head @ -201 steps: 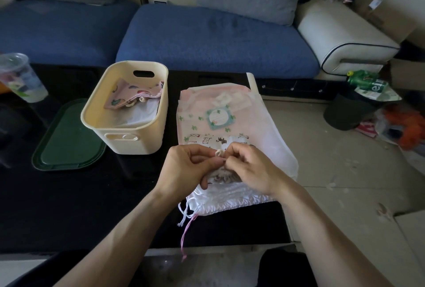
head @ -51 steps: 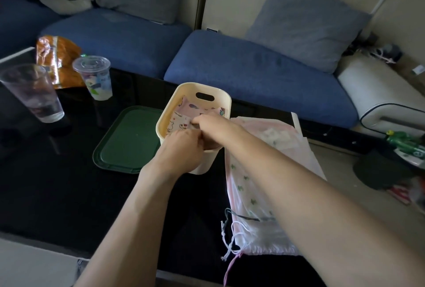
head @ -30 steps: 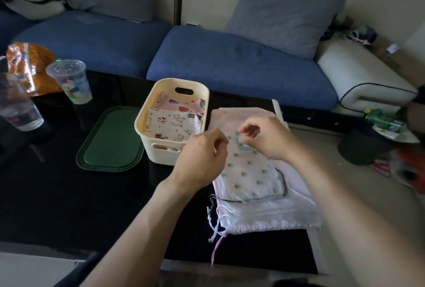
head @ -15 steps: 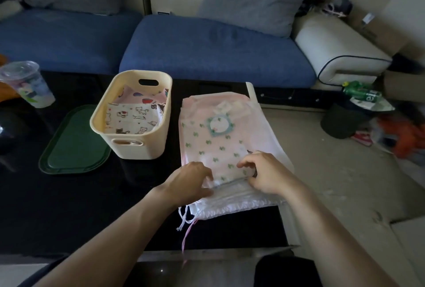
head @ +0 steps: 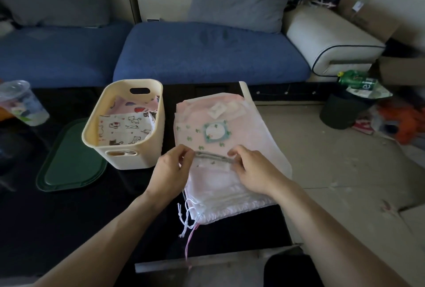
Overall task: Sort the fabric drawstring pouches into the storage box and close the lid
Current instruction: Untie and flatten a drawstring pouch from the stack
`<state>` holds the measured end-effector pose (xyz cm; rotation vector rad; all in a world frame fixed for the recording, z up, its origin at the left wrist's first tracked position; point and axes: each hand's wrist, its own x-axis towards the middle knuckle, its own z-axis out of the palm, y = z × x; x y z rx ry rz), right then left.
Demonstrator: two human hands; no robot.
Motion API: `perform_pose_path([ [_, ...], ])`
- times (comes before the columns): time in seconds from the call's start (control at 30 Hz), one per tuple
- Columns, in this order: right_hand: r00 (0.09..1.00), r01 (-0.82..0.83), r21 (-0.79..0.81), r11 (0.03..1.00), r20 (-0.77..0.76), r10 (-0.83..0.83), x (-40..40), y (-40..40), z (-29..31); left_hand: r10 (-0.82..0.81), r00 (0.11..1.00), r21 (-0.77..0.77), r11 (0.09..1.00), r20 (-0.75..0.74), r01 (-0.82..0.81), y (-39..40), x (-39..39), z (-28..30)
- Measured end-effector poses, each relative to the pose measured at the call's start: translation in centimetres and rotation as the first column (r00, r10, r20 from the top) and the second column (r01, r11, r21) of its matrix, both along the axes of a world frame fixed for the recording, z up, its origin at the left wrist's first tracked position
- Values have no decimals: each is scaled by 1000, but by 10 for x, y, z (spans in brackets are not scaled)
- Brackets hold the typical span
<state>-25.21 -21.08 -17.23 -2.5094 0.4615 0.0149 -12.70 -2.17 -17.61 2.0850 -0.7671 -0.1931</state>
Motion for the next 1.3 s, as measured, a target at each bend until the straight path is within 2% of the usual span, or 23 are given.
perform_pose_path([
  [0.07, 997, 18, 41, 999, 73, -21, 0, 0, 2, 13, 999, -47, 999, -47, -15, 5, -2, 5],
  [0.2, 973, 121, 126, 985, 182, -143, -1, -4, 7, -4, 1000, -19, 1000, 17, 4, 13, -4, 8],
  [0.27, 971, 154, 125, 980, 164, -173, -3, -10, 7, -6, 1000, -2, 1000, -12, 6, 16, -2, 7],
  [0.37, 989, 126, 82, 989, 69, -132, -7, -19, 8, -31, 999, 45, 998, -15, 32, 20, 3, 5],
  [0.5, 997, 72, 217, 974, -28, -68, -16, -20, 14, 24, 1000, 65, 998, -1, -24, 21, 11, 5],
  [0.67, 992, 123, 240, 963, 9, -129, -22, -27, 20, 118, 993, 112, 987, -20, -115, 25, 17, 15],
  [0.73, 987, 149, 262, 953, 11, -157, -25, -34, 21, 102, 990, 137, 987, -95, -88, 25, 17, 21],
  [0.8, 983, 169, 301, 938, 22, -184, -28, -37, 22, 45, 959, 130, 991, -281, -8, 25, 17, 25],
  [0.87, 965, 221, 351, 910, 53, -255, -31, -39, 24, 10, 898, 23, 1000, -440, 0, 26, 17, 27],
  [0.93, 934, 265, 445, 855, 102, -343, -33, -42, 24, 45, 861, -165, 975, -507, -148, 24, 18, 28],
  [1.03, 848, 327, 661, 676, 111, -518, -32, -47, 22, 74, 819, -370, 867, -569, -335, 22, 19, 30],
  [1.1, 757, 321, 847, 424, 39, -652, -27, -47, 22, -71, 741, -504, 776, -667, -380, 18, 19, 35],
  [1.17, 687, 148, 987, 64, -56, -724, -24, -47, 29, -236, 664, -599, 697, -710, -394, 15, 18, 45],
  [1.2, 668, 16, 994, -108, -91, -738, -24, -48, 34, -299, 632, -633, 660, -715, -404, 15, 17, 50],
  [1.23, 656, -102, 967, -231, -109, -747, -25, -48, 39, -355, 597, -658, 625, -719, -421, 14, 16, 54],
  [1.3, 650, -223, 914, -339, -120, -751, -27, -45, 44, -428, 529, -671, 585, -733, -455, 14, 13, 59],
])
